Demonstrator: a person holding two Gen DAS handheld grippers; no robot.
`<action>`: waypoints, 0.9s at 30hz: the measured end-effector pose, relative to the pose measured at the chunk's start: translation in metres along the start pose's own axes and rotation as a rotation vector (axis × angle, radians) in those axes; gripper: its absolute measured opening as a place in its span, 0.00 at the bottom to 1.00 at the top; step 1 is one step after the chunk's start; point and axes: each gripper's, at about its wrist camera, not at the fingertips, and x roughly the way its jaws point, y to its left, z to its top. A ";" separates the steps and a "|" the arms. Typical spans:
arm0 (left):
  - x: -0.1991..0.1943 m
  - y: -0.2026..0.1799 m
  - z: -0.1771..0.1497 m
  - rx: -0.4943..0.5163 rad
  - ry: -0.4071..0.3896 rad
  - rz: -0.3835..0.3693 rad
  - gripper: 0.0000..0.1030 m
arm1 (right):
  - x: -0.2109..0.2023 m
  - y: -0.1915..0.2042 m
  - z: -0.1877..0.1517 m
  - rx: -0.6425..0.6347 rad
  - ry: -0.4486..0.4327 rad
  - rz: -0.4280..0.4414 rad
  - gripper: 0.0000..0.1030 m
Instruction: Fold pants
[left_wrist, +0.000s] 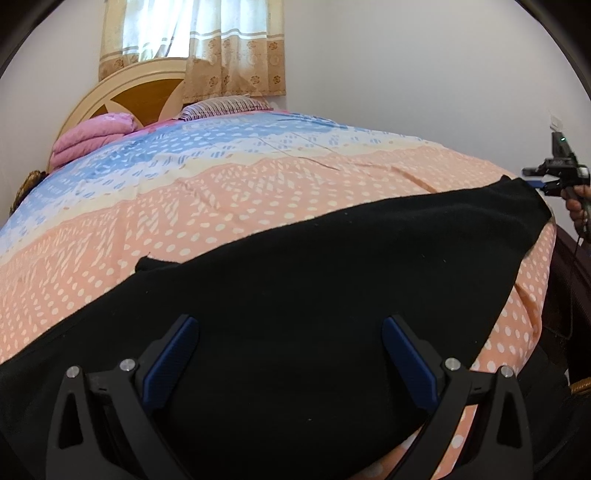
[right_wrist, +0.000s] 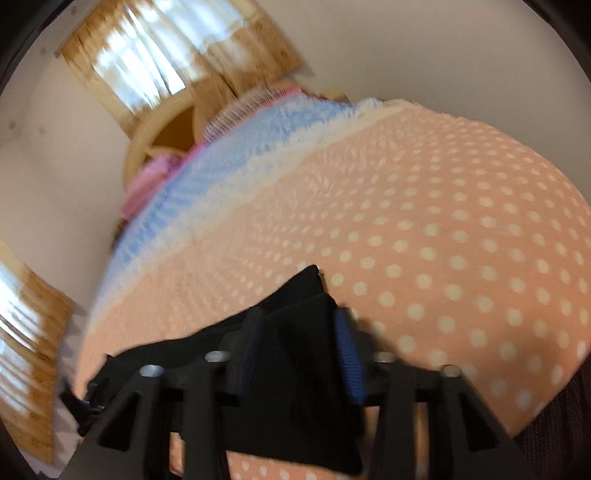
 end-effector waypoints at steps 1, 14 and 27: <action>0.000 0.000 0.000 -0.005 0.000 -0.002 0.99 | 0.001 0.008 -0.002 -0.029 0.003 -0.026 0.09; 0.000 -0.002 0.000 -0.007 -0.004 0.010 0.99 | 0.020 0.017 0.018 -0.075 -0.014 -0.163 0.05; -0.002 -0.001 -0.003 -0.006 -0.004 0.033 0.99 | -0.003 0.057 -0.045 -0.242 -0.017 -0.078 0.36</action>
